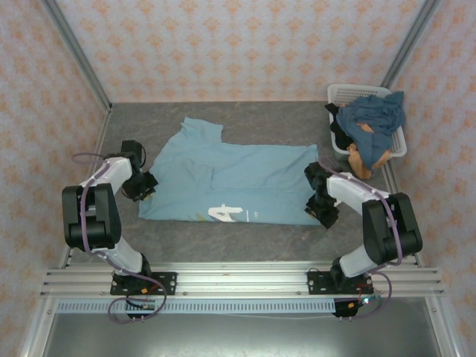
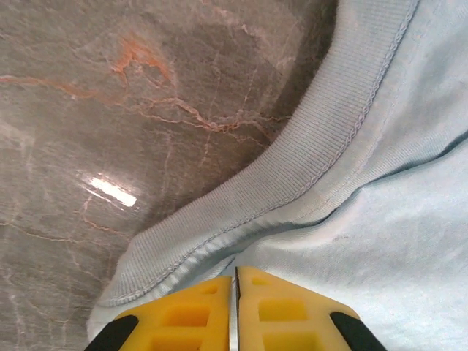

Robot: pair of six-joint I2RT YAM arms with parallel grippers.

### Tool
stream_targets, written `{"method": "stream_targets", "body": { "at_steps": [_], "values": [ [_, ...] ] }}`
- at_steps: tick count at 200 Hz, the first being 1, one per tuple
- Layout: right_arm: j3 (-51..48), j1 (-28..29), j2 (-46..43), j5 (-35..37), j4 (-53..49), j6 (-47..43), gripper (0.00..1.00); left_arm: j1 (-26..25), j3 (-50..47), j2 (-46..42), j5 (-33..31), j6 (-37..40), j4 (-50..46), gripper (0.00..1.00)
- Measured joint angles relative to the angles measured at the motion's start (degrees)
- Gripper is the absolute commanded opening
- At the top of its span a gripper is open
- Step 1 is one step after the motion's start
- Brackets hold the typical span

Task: Fold and stack the t-shirts

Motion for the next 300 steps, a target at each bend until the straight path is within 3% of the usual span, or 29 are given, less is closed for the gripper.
{"method": "stream_targets", "body": {
  "at_steps": [29, 49, 67, 113, 155, 266, 281, 300],
  "values": [
    [0.2, 0.0, 0.3, 0.2, -0.1, 0.0, 0.48, 0.0, 1.0, 0.1, -0.2, 1.0, -0.6, 0.10],
    [0.2, 0.0, 0.3, 0.2, -0.1, 0.0, 0.48, 0.0, 1.4, 0.6, -0.1, 1.9, -0.6, 0.33],
    [0.2, 0.0, 0.3, 0.2, -0.1, 0.0, 0.48, 0.0, 1.4, 0.7, 0.1, 2.2, -0.8, 0.37],
    [0.2, 0.0, 0.3, 0.2, -0.1, 0.0, 0.48, -0.1, 0.8, 2.6, 1.9, 2.5, -0.2, 0.25],
    [0.2, 0.0, 0.3, 0.2, -0.1, 0.0, 0.48, -0.1, 0.8, 4.9, 2.3, 2.7, 0.3, 0.00],
    [1.5, 0.0, 1.0, 1.0, -0.8, 0.0, 0.48, -1.3, 5.8, 5.3, 0.1, 3.9, -1.6, 0.00],
    [1.5, 0.0, 1.0, 1.0, -0.8, 0.0, 0.49, -1.8, 6.5, 6.3, -0.6, 4.2, -2.2, 0.24],
    [1.7, 0.0, 1.0, 1.2, -1.3, -0.1, 0.51, -2.8, 7.0, 7.3, -3.1, 4.7, -3.5, 0.38]
  ]
}}
